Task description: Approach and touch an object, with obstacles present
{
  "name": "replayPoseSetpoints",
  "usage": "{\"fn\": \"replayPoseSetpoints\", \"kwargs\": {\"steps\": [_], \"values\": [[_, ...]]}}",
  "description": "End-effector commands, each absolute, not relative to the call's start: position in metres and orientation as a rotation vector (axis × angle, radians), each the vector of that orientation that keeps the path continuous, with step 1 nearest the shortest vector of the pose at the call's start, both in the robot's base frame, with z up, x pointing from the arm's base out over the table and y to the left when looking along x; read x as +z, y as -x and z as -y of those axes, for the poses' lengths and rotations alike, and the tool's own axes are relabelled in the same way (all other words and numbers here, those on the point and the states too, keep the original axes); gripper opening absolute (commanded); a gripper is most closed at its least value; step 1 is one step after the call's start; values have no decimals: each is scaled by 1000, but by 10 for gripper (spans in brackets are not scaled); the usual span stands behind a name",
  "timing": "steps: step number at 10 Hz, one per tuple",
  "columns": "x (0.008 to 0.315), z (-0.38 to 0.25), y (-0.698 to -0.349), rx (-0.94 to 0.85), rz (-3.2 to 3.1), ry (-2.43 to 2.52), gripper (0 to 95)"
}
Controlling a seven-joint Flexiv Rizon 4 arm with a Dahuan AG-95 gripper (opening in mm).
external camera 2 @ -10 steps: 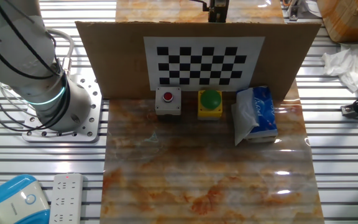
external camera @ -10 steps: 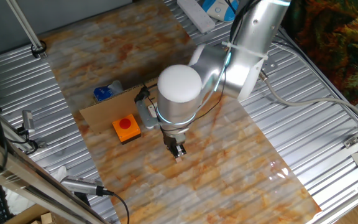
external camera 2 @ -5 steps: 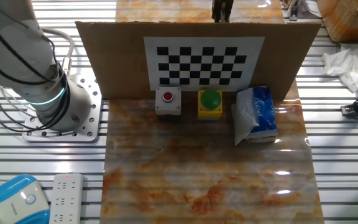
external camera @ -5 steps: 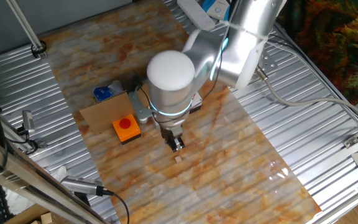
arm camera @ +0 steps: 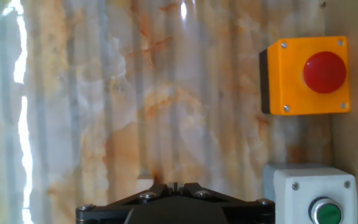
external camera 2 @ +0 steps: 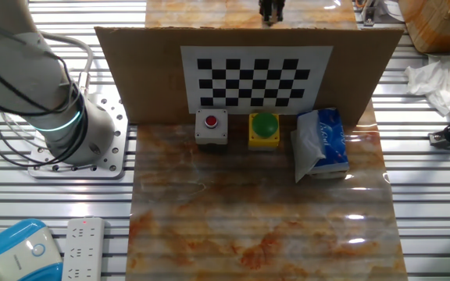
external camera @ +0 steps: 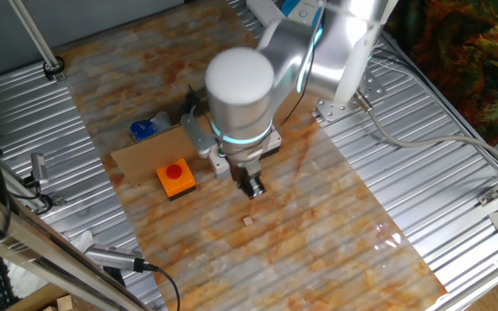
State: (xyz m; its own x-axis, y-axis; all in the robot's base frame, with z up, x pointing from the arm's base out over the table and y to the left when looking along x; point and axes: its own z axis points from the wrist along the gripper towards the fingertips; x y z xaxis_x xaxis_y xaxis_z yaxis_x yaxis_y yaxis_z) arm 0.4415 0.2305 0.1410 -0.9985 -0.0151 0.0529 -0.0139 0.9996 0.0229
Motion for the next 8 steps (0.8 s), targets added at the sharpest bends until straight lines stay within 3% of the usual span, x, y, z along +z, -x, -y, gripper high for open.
{"fn": "replayPoseSetpoints", "kwargs": {"steps": [1,8], "values": [[150,-233,-436,-41,3061,-23,0],[155,-232,-417,-46,3046,-43,0]]}}
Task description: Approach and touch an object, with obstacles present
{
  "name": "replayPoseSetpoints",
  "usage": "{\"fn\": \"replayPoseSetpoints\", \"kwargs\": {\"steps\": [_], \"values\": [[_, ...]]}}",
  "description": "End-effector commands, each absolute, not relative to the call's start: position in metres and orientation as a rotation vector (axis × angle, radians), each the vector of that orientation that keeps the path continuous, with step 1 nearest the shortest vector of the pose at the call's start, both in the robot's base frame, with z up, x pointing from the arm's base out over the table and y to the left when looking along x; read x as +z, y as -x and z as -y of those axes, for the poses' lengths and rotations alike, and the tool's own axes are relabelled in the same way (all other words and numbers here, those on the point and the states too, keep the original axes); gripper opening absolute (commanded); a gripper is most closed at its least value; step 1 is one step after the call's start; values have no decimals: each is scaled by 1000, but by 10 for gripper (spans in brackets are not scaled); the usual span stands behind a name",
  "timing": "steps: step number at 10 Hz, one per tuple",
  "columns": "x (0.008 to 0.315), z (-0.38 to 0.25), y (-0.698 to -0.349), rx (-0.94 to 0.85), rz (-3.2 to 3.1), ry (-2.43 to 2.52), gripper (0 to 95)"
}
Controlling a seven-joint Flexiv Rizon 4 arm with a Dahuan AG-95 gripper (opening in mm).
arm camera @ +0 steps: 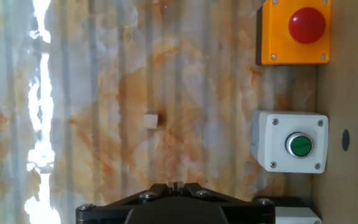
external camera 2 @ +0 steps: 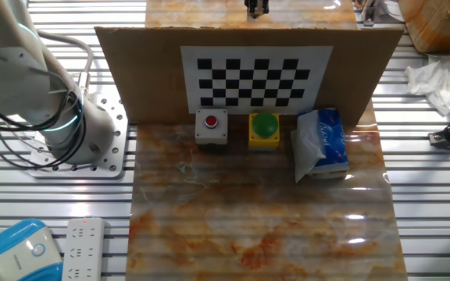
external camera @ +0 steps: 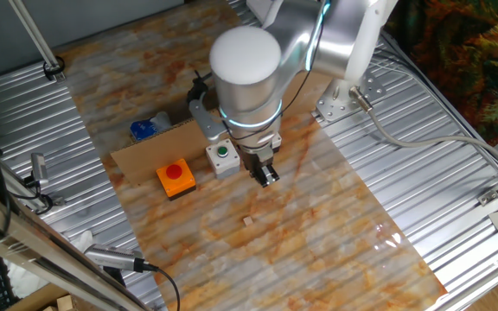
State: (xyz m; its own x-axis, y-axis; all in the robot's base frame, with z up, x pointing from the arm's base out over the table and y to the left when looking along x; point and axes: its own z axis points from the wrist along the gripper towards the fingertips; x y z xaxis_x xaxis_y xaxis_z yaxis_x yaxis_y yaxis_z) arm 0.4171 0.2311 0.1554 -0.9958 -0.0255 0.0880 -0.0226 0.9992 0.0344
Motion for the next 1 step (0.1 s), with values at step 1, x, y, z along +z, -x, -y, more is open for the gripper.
{"fn": "replayPoseSetpoints", "kwargs": {"steps": [1], "values": [[156,-232,-416,-46,3044,-50,0]]}}
